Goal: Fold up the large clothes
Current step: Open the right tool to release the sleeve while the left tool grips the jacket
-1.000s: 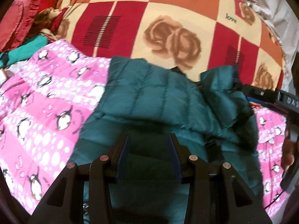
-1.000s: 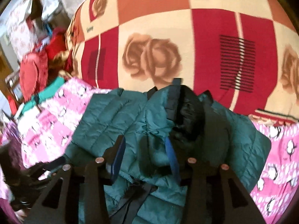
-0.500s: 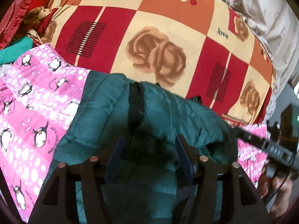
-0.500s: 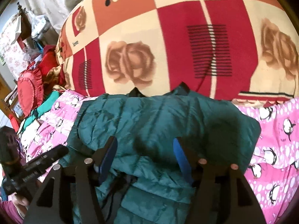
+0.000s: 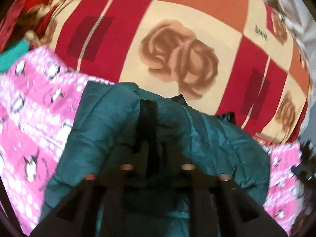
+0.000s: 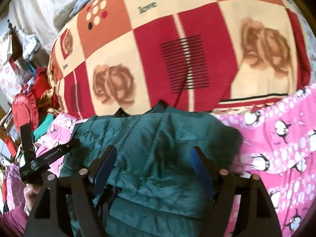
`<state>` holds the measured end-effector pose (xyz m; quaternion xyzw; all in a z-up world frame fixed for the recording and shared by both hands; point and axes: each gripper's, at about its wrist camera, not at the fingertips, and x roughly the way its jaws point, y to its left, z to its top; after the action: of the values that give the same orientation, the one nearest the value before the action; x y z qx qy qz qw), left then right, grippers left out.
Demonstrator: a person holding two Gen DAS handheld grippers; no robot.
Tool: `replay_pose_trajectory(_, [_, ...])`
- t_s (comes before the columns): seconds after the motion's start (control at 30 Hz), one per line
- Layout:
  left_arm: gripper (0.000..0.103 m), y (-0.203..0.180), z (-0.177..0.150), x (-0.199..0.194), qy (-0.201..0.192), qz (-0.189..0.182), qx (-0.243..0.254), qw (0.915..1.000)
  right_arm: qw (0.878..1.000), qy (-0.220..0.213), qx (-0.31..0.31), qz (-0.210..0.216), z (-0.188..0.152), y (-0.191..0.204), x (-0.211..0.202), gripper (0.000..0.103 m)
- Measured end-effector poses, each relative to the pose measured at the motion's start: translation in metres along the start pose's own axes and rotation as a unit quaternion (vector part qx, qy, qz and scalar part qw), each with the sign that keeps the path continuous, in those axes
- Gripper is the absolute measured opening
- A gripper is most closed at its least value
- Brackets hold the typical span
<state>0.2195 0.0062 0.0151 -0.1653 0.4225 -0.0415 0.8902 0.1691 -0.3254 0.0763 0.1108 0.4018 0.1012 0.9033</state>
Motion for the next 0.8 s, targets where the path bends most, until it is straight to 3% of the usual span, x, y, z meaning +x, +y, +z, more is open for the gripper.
replay_pose_trajectory(0.23, [0.000, 0.000, 0.020, -0.053, -0.046, -0.025, 0.024, 0.9984, 1.000, 0.012, 0.011, -0.010, -0.005, -0.011, 0.007, 0.081])
replay_pose_trajectory(0.37, [0.000, 0.019, 0.027, -0.074, -0.047, -0.026, 0.023, 0.9983, 1.000, 0.023, 0.012, -0.015, -0.008, -0.010, 0.020, 0.081])
replay_pose_trajectory(0.57, [0.000, 0.035, 0.007, -0.055, -0.011, -0.004, 0.028, 0.9995, 0.993, 0.037, 0.039, -0.102, -0.011, -0.025, 0.047, 0.081])
replay_pose_trajectory(0.7, [0.000, 0.040, 0.002, -0.046, -0.007, -0.004, 0.020, 0.9998, 0.986, 0.051, 0.090, -0.129, -0.015, -0.054, 0.059, 0.093])
replay_pose_trajectory(0.8, [0.000, 0.038, 0.004, -0.043, -0.008, -0.003, 0.023, 0.9997, 0.984, 0.083, 0.097, -0.124, -0.022, -0.066, 0.078, 0.093])
